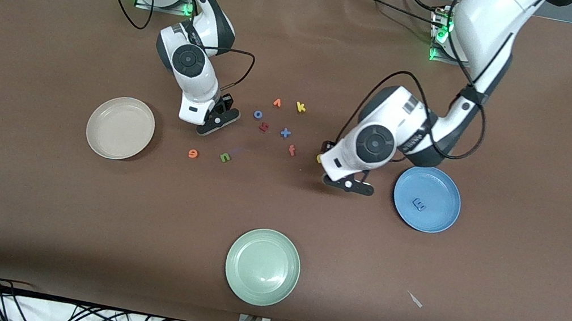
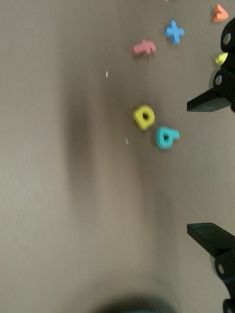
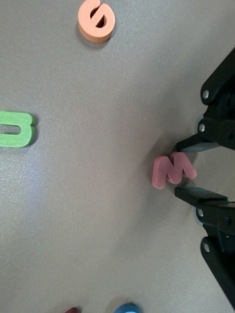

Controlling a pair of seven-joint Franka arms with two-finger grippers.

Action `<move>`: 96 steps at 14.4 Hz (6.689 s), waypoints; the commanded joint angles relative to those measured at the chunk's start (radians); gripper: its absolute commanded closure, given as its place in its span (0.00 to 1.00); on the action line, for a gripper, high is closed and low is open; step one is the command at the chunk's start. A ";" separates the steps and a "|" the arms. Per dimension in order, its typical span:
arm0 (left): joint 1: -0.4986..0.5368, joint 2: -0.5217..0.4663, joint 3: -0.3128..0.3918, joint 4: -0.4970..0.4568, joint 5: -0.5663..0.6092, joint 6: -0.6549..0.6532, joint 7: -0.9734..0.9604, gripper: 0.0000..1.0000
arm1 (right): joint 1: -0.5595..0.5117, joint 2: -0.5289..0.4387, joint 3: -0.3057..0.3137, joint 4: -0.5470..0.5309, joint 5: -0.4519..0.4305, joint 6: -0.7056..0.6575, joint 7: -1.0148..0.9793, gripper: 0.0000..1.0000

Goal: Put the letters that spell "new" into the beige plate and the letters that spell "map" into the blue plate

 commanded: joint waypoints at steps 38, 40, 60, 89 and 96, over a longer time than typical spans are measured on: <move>0.230 -0.036 0.026 -0.002 0.179 -0.102 0.502 0.86 | 0.019 0.056 -0.003 0.118 0.007 -0.063 0.000 0.32; 0.287 -0.024 0.026 -0.022 0.224 -0.102 0.551 0.84 | 0.019 0.065 -0.002 0.127 0.007 -0.063 -0.002 0.34; 0.358 -0.033 -0.106 -0.079 0.255 -0.127 0.290 0.00 | 0.013 0.079 -0.005 0.132 -0.003 -0.069 -0.043 0.77; 0.160 0.149 -0.252 -0.093 0.290 0.158 -0.300 0.69 | -0.062 0.013 -0.292 0.326 0.107 -0.451 -0.079 0.00; 0.177 0.139 -0.252 -0.071 0.287 0.149 -0.282 0.95 | -0.059 0.053 -0.152 0.363 0.109 -0.359 0.239 0.00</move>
